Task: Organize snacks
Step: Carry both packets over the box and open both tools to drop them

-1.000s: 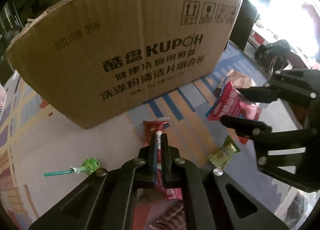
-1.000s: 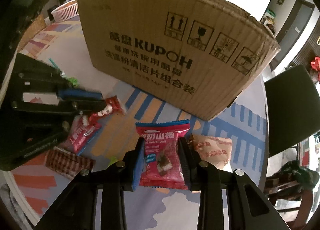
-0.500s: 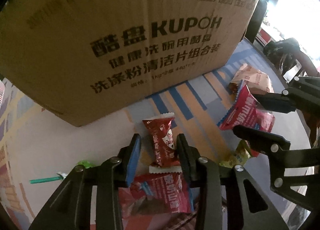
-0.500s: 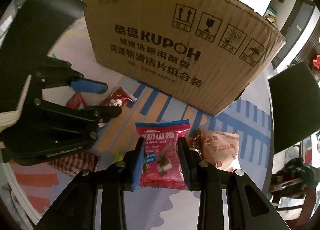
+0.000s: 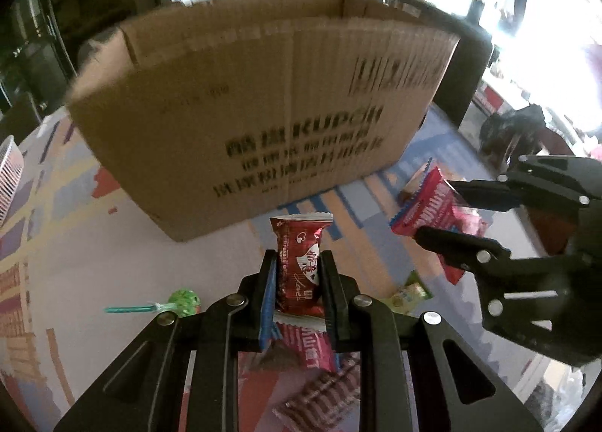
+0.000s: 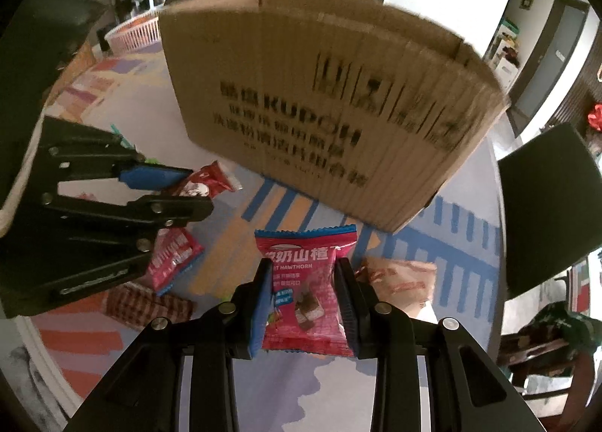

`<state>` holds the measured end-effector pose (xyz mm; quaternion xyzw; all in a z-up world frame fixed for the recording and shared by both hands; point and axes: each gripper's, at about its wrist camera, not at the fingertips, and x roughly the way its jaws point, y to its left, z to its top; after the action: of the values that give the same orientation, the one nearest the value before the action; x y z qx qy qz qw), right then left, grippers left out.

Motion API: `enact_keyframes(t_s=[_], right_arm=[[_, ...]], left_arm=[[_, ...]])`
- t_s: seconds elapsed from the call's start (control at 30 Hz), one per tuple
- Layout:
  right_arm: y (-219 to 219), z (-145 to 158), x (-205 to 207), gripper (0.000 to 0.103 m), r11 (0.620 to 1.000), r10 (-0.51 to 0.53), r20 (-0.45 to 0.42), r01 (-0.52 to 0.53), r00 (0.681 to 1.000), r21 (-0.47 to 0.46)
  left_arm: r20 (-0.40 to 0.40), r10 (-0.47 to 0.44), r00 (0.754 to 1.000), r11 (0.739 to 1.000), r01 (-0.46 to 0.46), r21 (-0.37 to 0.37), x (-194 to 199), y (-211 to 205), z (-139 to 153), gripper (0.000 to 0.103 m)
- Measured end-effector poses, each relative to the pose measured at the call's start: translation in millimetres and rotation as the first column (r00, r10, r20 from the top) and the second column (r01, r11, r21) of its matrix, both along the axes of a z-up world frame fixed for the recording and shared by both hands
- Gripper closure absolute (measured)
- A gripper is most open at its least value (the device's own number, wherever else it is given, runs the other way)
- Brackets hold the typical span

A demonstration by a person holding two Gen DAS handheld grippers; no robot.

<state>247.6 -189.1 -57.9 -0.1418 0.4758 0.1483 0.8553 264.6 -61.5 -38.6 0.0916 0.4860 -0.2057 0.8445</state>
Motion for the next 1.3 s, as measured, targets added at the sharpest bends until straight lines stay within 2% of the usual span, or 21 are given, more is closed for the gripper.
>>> enact_keyframes(t_s=[0.23,0.5,0.77,1.0,1.3], right_arm=[[-5,39,-7,0.069,0.999,-0.014,0.088,0.01,0.996,0.048],[-8,94,-14,0.069,0.995,-0.028,0.205,0.007,0.978,0.099],[-11,132,-7,0.069,0.989,-0.054,0.274,0.013,0.96,0.15],[-8,152,13,0.069,0.984,-0.063,0.298,0.01,0.952,0.175],[-4,149,52,0.069,0.982,-0.076,0.286,0.021,0.955,0.189]], left_arm=[[0.09,0.011,0.996,0.999,-0.007,-0.041,-16,6,45,0.081],[0.202,0.019,0.979,0.997,-0.004,-0.075,-23,7,95,0.081],[0.27,0.033,0.962,0.996,-0.009,-0.088,-9,7,130,0.081],[0.282,0.049,0.958,0.995,-0.023,-0.093,9,11,142,0.081],[0.253,0.064,0.965,0.994,-0.04,-0.102,41,14,136,0.081]])
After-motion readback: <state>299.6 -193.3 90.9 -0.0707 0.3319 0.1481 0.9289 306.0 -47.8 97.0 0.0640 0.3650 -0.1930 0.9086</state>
